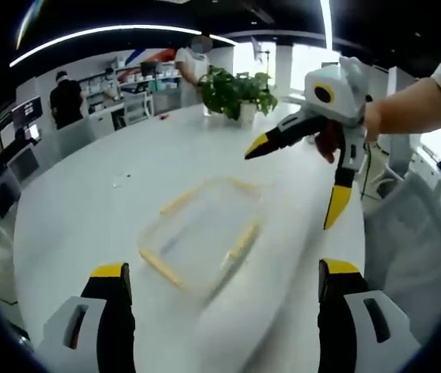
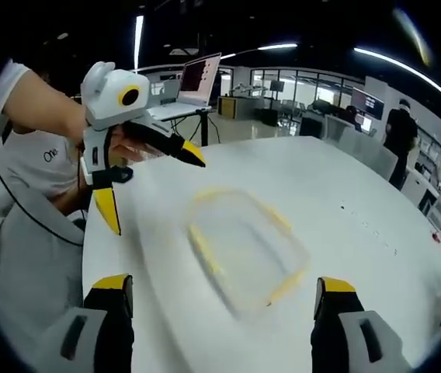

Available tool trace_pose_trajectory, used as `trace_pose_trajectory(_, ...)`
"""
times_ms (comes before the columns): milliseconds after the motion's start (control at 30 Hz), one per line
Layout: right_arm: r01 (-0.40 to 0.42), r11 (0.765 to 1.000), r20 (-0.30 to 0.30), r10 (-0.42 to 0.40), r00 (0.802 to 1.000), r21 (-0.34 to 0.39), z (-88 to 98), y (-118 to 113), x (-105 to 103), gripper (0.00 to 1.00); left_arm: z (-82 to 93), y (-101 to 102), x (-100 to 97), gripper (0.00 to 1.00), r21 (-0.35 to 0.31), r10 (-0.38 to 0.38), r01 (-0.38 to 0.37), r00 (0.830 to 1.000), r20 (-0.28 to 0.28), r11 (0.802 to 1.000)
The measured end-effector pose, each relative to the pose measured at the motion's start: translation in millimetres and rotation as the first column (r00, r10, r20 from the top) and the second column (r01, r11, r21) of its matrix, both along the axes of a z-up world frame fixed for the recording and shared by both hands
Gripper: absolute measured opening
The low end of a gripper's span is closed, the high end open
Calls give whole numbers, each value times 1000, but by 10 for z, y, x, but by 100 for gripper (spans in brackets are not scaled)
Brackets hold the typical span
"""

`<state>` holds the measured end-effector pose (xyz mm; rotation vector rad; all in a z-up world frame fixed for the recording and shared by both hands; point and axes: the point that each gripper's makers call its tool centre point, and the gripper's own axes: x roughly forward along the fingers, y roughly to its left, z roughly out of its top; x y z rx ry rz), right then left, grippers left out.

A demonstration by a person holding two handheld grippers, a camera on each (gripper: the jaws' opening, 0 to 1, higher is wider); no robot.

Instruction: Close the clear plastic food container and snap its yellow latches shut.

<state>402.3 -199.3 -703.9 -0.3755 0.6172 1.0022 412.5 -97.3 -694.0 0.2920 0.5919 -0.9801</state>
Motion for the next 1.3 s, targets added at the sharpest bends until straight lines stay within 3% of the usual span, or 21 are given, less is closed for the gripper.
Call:
trace_pose_trajectory(233, 22, 999, 28, -23, 999, 48, 199, -3, -155, 97, 152, -33, -189, 99, -16, 16, -16, 1000, 16, 1000)
trace_pose_trajectory(400, 6, 1000, 60, -8, 998, 25, 258, -3, -280, 96, 208, -32, -360, 99, -28, 27, -26, 1000, 12, 999)
trace_pose_trajectory(467, 7, 999, 59, -9, 998, 49, 315, 22, -345, 97, 257, -31, -416, 99, -47, 45, -44, 999, 16, 998)
trace_pose_trajectory(767, 0, 999, 73, -4, 997, 45, 375, -17, -568, 97, 285, -13, -707, 99, -47, 56, -55, 998, 1, 997)
trace_pose_trajectory(1133, 71, 992, 68, -78, 995, 101, 442, -143, -747, 96, 325, 42, -1034, 99, -42, 58, -58, 998, -1, 997)
trace_pose_trajectory(1300, 87, 989, 63, -95, 994, 121, 454, -164, -920, 96, 320, 48, -1146, 99, -62, 69, -69, 998, -15, 996)
